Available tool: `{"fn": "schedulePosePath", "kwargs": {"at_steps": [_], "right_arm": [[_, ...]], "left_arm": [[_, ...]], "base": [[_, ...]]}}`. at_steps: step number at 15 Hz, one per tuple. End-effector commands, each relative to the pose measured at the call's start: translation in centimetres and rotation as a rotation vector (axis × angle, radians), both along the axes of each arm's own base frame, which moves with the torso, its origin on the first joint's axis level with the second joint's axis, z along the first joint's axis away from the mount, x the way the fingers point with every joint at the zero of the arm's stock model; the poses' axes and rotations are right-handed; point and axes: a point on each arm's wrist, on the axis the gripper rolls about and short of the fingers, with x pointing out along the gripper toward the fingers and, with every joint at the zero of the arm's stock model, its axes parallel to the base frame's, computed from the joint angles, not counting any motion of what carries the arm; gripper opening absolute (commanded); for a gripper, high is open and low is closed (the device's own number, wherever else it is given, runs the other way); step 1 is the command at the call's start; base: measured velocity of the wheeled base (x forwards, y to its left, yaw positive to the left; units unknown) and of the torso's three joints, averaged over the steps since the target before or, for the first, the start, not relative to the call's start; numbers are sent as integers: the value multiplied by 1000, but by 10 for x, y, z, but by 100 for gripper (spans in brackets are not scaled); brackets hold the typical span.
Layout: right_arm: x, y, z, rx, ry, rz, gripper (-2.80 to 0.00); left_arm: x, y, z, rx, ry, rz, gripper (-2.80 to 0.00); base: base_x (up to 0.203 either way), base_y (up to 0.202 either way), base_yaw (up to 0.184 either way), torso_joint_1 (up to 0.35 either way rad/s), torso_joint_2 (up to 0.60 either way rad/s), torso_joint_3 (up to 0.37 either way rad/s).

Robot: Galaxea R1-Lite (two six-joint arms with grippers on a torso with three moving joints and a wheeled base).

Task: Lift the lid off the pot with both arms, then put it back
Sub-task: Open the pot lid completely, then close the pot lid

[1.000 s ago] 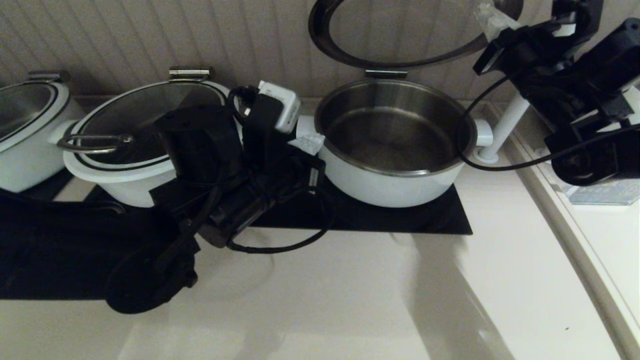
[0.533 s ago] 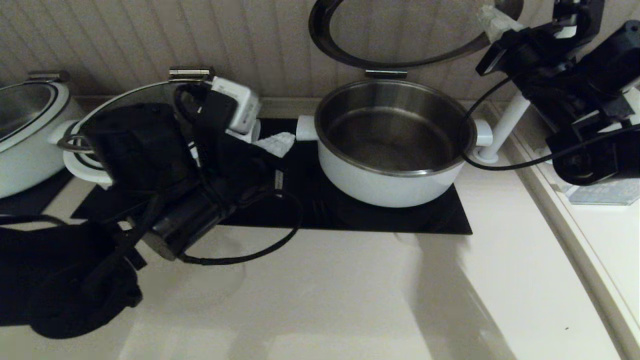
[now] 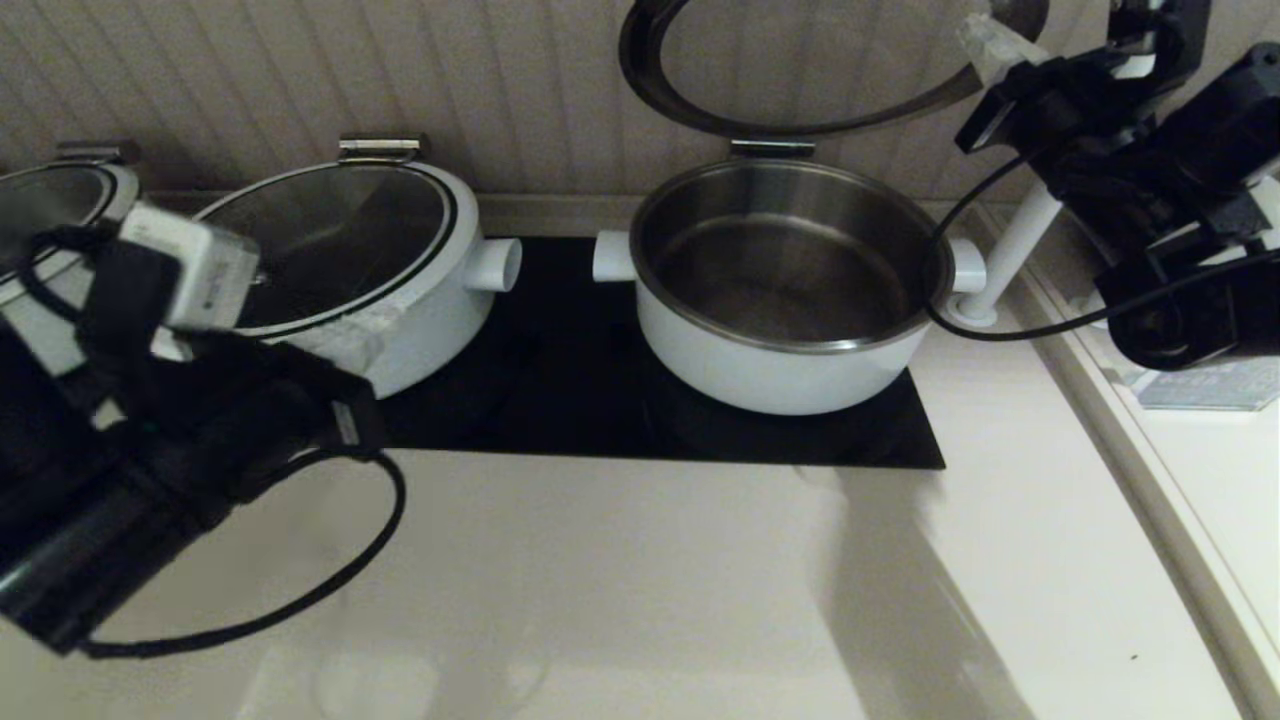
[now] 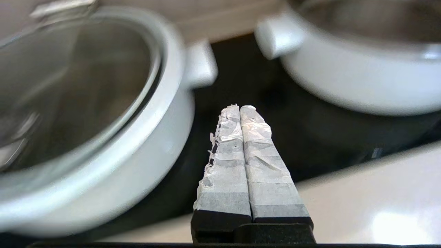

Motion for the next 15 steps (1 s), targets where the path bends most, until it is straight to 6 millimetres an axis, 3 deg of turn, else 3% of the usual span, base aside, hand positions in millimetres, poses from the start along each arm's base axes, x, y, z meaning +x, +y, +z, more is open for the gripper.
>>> {"fn": "schedulePosePath", "kwargs": {"at_steps": [1,7,10,13,15], "right_arm": [[1,-2,-1,-7,-5,1,-280],[1,-6,-1,-43,-12,28,-280],[1,-6,0,-43,-13,28,-280],[0,-6,0,-43,-14,28,-280],[0,-7,1,-44,-15,28,-280]], "left_arm": [[-36,22,-8,-10,-26,28,-280],[-100,52,-70,9,62,55,-280],[-126,63,-79,-33,82,49,-280],[-164,79,-100,-37,81,9,-280],[-177,84,-113,-28,99,-5,-280]], "base": [[0,0,0,0,0,0],[0,0,0,0,0,0],[0,0,0,0,0,0],[0,0,0,0,0,0],[0,0,0,0,0,0]]}}
